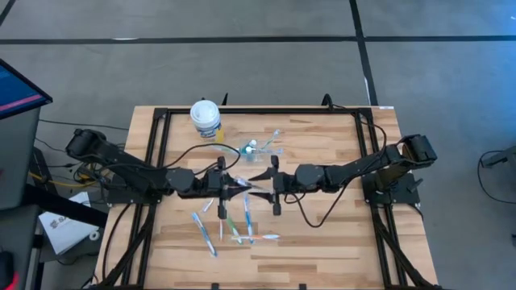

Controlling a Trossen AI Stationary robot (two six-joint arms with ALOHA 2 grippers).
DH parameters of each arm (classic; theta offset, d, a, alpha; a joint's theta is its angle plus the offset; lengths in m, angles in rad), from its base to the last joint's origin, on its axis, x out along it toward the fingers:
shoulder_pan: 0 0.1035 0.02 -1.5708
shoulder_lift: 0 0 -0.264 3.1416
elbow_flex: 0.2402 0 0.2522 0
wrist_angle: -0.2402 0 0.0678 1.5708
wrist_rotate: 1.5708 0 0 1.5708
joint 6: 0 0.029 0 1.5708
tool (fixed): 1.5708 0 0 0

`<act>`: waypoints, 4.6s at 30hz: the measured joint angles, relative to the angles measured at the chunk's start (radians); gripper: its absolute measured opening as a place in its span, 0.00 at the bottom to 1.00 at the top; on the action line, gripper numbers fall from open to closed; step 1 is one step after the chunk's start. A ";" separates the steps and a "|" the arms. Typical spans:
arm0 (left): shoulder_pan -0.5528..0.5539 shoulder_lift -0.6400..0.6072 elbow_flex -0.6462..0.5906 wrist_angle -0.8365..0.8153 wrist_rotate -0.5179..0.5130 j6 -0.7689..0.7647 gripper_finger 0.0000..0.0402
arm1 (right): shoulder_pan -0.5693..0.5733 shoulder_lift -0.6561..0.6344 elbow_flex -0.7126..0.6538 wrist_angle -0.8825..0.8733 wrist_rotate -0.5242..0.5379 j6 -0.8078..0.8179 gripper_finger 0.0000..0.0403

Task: Pick & Place toothbrushing station
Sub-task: Put the purple toothbrush into the transparent organizer

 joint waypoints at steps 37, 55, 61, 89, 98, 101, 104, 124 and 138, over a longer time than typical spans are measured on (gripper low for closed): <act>0.053 -0.149 0.000 -0.373 -0.446 -0.158 0.02 | -0.006 -0.001 0.000 -0.052 -0.001 0.034 0.42; 0.222 -0.149 0.000 -0.446 -0.443 -0.190 0.02 | -0.006 -0.001 0.000 -0.050 -0.001 0.034 0.41; 0.266 -0.149 0.000 -0.459 -0.412 -0.190 0.02 | -0.006 -0.001 0.000 -0.050 -0.001 0.034 0.41; 0.440 -0.148 0.000 -0.508 -0.181 -0.200 0.03 | -0.006 -0.001 0.000 -0.050 -0.002 0.033 0.39; 0.440 -0.148 0.000 -0.541 -0.180 -0.208 0.05 | -0.006 -0.001 0.000 -0.050 -0.002 0.033 0.39; 0.440 -0.148 0.000 -0.542 -0.181 -0.207 0.07 | -0.006 -0.001 0.000 -0.050 -0.002 0.033 0.39; 0.440 -0.148 0.000 -0.544 -0.170 -0.212 0.09 | -0.006 -0.001 0.000 -0.051 -0.002 0.033 0.39; 0.440 -0.148 0.000 -0.575 -0.149 -0.236 0.17 | -0.006 -0.001 0.000 -0.060 -0.002 0.033 0.39; 0.440 -0.148 0.000 -0.592 -0.157 -0.246 0.34 | -0.006 0.000 0.000 -0.060 -0.002 0.033 0.39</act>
